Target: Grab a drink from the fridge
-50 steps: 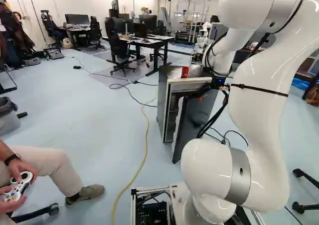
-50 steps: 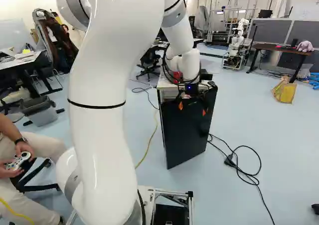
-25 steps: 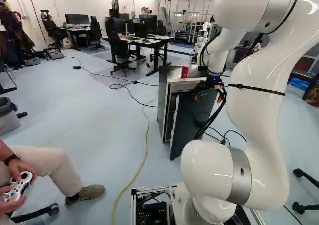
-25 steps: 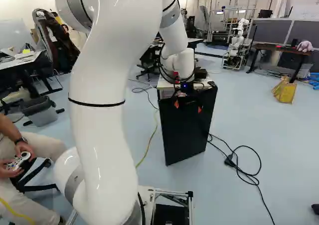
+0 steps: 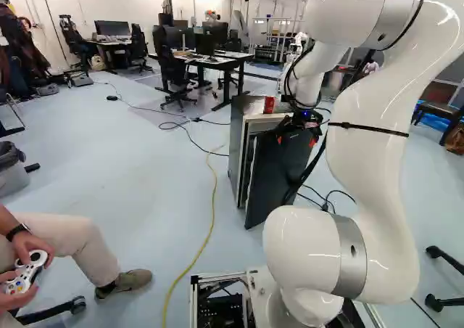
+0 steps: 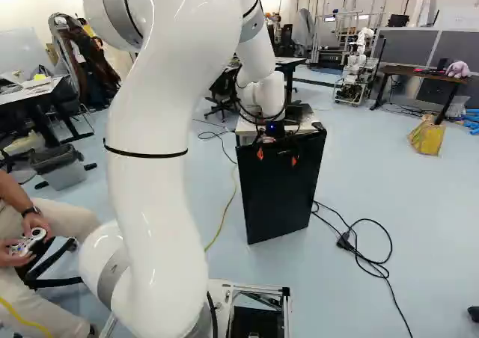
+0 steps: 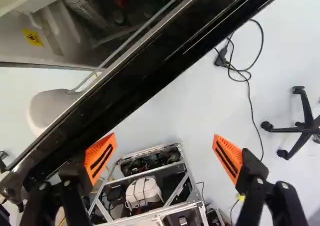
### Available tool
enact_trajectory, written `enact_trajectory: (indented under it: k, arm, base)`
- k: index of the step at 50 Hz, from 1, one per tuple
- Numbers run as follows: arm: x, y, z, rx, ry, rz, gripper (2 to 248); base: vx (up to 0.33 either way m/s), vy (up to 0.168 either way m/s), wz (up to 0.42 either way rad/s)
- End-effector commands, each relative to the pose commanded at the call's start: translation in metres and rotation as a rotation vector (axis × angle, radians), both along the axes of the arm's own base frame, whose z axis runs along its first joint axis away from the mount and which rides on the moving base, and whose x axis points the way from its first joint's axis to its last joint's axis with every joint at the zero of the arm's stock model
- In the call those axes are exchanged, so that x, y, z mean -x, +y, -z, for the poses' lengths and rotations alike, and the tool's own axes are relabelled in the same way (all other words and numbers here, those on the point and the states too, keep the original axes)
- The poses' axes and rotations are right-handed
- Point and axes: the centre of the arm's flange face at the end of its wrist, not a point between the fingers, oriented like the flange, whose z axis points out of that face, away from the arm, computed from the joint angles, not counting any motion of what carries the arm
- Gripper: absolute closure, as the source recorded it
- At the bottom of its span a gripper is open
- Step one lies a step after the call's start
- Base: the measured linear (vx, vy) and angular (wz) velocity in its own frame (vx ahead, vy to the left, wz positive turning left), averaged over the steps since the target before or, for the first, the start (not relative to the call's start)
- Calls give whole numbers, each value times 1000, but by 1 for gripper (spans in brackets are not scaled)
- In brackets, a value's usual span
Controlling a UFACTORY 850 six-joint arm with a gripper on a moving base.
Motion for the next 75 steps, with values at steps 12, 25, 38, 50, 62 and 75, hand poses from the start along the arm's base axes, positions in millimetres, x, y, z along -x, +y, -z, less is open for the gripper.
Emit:
enact_trajectory:
  k: [12,25,38,50,62,75]
  arm:
    - [-8,6,0,2,-4,-15,3]
    - [-16,13,0,3,-8,-31,3]
    - [-23,19,0,7,-22,-45,3]
    - [-29,22,-1,17,-55,-55,3]
    - [-33,25,-1,24,-83,-63,3]
    - [-37,28,-2,32,-112,-71,3]
  base:
    - [0,0,0]
    - [0,0,0]
    - [0,0,0]
    - [0,0,0]
    - [0,0,0]
    - [0,0,0]
